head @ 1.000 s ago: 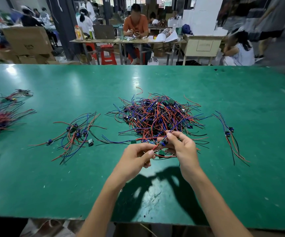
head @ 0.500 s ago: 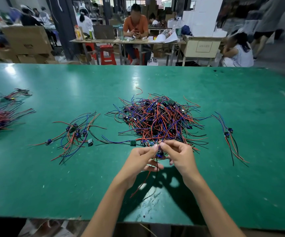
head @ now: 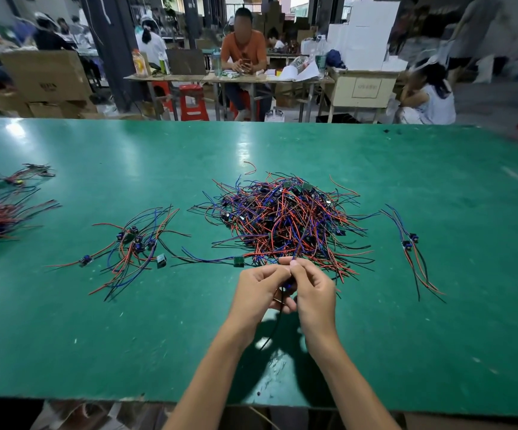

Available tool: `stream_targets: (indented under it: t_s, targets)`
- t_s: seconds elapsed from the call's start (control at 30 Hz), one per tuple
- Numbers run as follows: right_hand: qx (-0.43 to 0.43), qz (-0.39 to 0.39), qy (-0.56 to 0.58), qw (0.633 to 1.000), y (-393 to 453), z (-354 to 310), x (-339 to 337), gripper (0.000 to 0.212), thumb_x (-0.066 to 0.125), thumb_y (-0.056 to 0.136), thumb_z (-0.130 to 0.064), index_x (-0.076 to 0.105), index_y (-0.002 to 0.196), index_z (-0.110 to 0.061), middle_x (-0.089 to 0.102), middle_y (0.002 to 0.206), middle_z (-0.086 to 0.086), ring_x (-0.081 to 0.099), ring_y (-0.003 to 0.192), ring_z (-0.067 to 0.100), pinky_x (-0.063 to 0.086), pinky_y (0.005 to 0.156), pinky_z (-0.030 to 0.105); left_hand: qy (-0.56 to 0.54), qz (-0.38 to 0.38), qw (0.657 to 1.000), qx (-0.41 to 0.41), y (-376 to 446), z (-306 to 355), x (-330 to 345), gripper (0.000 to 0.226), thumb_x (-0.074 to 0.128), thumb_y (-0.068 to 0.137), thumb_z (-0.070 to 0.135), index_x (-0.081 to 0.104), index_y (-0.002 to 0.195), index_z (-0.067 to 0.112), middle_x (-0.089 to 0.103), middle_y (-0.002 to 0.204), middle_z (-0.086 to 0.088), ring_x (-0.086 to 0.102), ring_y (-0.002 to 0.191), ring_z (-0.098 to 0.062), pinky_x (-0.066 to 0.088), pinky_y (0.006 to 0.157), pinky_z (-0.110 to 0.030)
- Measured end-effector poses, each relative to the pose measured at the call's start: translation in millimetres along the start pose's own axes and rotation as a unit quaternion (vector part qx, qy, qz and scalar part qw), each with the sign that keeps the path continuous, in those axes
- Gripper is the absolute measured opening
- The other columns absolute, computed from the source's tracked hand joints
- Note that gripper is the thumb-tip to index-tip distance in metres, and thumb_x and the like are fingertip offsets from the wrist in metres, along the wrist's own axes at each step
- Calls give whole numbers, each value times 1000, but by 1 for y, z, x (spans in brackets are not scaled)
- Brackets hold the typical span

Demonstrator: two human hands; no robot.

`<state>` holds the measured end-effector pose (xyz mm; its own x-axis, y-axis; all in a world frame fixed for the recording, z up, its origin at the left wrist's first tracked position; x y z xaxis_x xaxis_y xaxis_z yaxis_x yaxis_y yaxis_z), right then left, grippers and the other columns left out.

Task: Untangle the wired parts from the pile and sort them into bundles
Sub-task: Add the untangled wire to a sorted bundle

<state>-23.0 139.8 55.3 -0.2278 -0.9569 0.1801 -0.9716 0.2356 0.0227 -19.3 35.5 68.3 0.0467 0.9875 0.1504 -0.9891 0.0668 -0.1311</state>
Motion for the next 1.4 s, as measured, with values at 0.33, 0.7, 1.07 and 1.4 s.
stream_targets:
  t_s: [0.33, 0.7, 1.07, 1.4]
  targets:
    - [39, 46, 2, 998, 8, 1, 6, 27, 51, 99, -14, 75, 87, -17, 77, 85, 3, 61, 64, 11, 45, 51, 23, 82, 30, 996, 31, -6, 9, -1, 33, 65, 86, 6, 66, 55, -5, 61, 53, -12, 59, 39, -22, 44, 46, -24]
    - [67, 69, 17, 995, 43, -28, -3, 28, 45, 97, -18, 70, 85, -19, 79, 87, -2, 48, 49, 9, 37, 44, 21, 119, -47, 992, 12, -11, 22, 0, 21, 62, 85, 4, 78, 72, 0, 75, 71, -14, 53, 36, -20, 38, 39, -20]
    - [72, -67, -33, 995, 25, -1, -21, 23, 55, 102, -39, 69, 114, -25, 78, 94, -3, 64, 67, 6, 47, 67, 30, -180, -36, 979, -83, -2, 19, -19, 20, 63, 85, 33, 80, 91, 24, 77, 99, 3, 64, 65, -6, 46, 73, -28]
    - [-26, -61, 86, 994, -7, 4, 6, 8, 64, 99, -21, 73, 99, -22, 72, 79, 6, 56, 60, 9, 41, 51, 17, -456, 49, 885, -85, 2, 18, -17, 14, 59, 93, 8, 68, 100, 1, 73, 107, -22, 74, 88, -20, 61, 79, -26]
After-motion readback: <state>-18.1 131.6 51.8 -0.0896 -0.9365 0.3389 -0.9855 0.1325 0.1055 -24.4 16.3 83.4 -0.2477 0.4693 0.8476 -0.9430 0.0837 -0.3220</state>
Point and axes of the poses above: each hand's wrist, its own y-axis towards the middle knuckle, its own x-axis out of the palm, z = x × y, the point moved 4 cm from there along y, towards the middle knuckle
